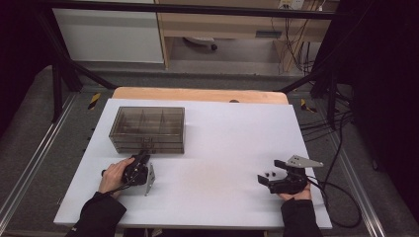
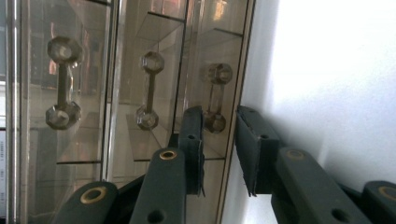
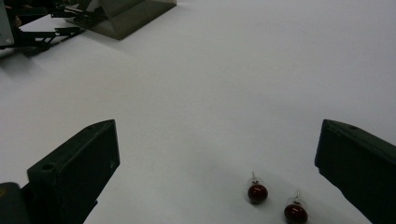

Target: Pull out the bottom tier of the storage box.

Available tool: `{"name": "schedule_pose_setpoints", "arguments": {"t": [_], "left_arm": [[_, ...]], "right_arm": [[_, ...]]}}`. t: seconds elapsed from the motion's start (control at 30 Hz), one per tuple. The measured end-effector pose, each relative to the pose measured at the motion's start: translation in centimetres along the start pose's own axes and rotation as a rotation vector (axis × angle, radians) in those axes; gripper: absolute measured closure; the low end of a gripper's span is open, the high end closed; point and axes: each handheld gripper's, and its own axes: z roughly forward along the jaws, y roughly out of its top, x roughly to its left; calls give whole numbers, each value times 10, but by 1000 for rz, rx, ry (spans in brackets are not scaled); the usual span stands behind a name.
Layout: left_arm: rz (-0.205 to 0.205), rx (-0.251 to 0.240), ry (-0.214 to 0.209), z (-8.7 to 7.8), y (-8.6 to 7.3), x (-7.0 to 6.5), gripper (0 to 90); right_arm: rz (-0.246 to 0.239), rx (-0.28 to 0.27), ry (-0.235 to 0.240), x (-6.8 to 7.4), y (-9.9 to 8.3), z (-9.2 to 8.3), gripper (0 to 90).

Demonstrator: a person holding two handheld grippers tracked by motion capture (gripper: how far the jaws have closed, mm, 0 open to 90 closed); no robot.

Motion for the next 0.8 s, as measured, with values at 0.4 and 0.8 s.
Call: {"name": "schedule_pose_setpoints", "arguments": {"t": [0.4, 0.8], "left_arm": [[60, 21, 58, 1, 3, -8, 732], [111, 31, 116, 2, 4, -14, 777]], "right_arm": [[-2, 1, 0, 0, 0, 0, 5], [0, 1, 0, 0, 0, 0, 5]]}}
